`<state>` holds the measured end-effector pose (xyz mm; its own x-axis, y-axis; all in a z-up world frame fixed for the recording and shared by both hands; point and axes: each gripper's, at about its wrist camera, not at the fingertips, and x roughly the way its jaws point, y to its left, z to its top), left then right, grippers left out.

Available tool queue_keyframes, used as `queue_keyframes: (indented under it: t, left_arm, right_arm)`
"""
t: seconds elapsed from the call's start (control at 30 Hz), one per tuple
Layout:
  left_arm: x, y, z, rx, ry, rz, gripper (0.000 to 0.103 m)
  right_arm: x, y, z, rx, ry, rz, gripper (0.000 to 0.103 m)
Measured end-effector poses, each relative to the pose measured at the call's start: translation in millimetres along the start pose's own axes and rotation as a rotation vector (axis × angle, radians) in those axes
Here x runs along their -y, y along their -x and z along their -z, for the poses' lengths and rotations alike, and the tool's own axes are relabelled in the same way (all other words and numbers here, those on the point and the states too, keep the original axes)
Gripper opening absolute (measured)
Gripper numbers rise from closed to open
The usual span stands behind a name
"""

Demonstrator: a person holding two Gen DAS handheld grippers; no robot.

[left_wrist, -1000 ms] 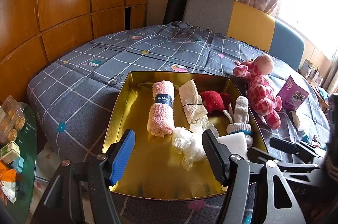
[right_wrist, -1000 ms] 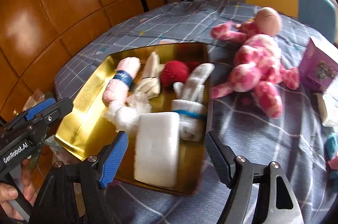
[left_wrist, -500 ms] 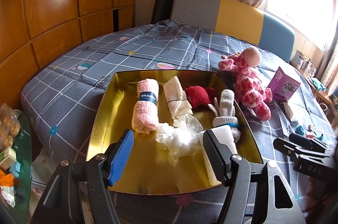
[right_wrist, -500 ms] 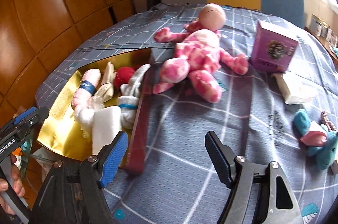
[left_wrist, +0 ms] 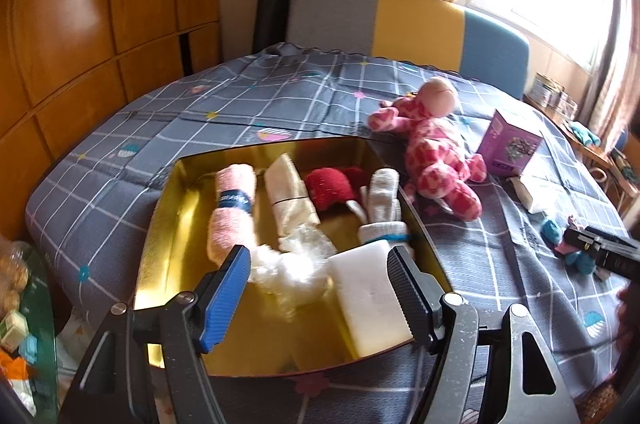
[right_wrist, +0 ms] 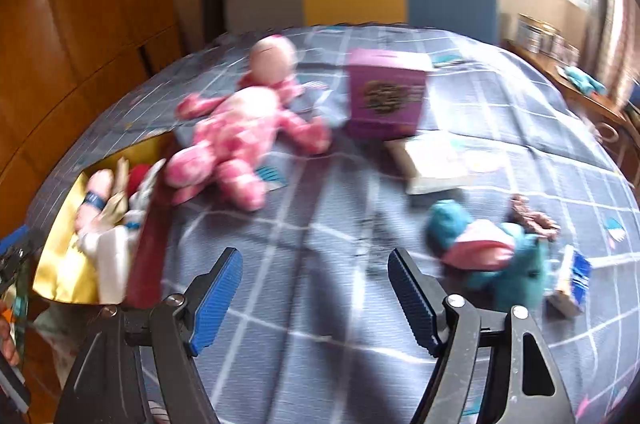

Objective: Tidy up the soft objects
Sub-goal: 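Grasp the blue plush toy with the left tool while the right tool approaches the tissue pack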

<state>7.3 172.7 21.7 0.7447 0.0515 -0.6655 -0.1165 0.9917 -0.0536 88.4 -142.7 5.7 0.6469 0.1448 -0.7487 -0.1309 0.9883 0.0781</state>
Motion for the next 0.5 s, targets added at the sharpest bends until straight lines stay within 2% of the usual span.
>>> queue_keyframes:
  t: [0.5]
  left_arm:
    - [71,-12,-18,-0.01,-0.165,0.075,0.073]
  right_arm:
    - [111,29,-1,0.068,-0.176,0.201,0.077]
